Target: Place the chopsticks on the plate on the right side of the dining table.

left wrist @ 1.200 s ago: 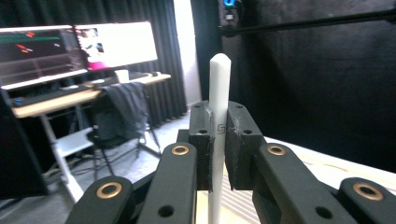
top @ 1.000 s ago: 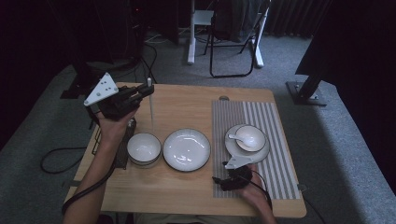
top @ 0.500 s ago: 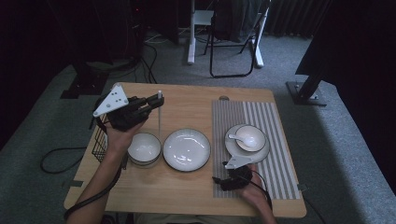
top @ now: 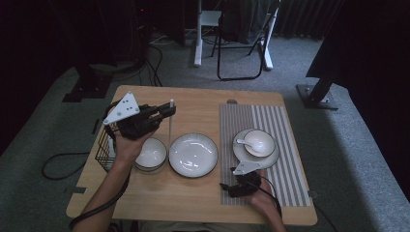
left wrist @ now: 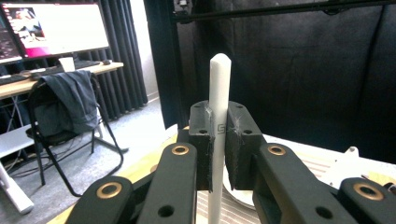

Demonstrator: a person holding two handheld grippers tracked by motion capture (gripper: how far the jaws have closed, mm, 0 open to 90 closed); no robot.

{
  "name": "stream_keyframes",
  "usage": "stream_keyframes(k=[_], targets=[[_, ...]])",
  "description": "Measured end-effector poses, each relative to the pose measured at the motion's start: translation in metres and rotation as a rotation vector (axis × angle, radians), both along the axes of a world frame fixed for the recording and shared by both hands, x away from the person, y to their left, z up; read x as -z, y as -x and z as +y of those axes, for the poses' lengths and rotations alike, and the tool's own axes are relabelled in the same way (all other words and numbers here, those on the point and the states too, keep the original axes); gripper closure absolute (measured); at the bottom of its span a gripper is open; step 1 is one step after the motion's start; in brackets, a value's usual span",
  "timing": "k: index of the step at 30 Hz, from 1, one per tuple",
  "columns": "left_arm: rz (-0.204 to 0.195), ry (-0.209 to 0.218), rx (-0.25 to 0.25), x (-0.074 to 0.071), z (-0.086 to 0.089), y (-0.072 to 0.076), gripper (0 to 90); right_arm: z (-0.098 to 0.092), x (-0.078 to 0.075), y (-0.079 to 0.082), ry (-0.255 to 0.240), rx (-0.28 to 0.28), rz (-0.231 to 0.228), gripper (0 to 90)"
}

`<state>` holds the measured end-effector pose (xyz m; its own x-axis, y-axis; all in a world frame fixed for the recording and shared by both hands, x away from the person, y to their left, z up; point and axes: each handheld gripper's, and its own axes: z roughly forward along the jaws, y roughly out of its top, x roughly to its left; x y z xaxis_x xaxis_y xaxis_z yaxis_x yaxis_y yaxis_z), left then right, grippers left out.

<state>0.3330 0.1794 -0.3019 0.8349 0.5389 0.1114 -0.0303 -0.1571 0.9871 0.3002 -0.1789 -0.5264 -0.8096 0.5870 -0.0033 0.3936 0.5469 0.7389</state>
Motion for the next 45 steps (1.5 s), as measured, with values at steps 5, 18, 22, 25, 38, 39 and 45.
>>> stream_keyframes(k=[5, 18, 22, 25, 38, 39, 45], targets=[[0.012, 0.007, 0.018, 0.005, -0.007, 0.0, 82.8, 0.0, 0.0, 0.0, 0.001, -0.002, -0.008, 26.7], [0.029, 0.019, 0.048, 0.013, -0.018, -0.001, 82.8, -0.008, -0.011, 0.002, -0.094, 0.035, -0.02, 35.2], [0.022, 0.024, 0.063, 0.013, -0.023, -0.001, 82.8, -0.005, -0.014, 0.002, -0.099, 0.036, -0.006, 38.6], [0.022, 0.026, 0.068, 0.013, -0.025, -0.001, 82.8, -0.003, -0.015, 0.003, -0.098, 0.029, -0.003, 40.0], [0.036, 0.044, 0.097, 0.02, -0.038, -0.005, 82.8, 0.003, -0.026, 0.003, -0.147, -0.003, -0.014, 53.7], [0.036, 0.044, 0.097, 0.02, -0.038, -0.005, 82.8, 0.003, -0.027, 0.002, -0.149, -0.005, -0.017, 55.0], [0.031, 0.049, 0.107, 0.021, -0.044, -0.007, 82.8, 0.006, -0.033, 0.001, -0.168, -0.002, -0.03, 58.5]])
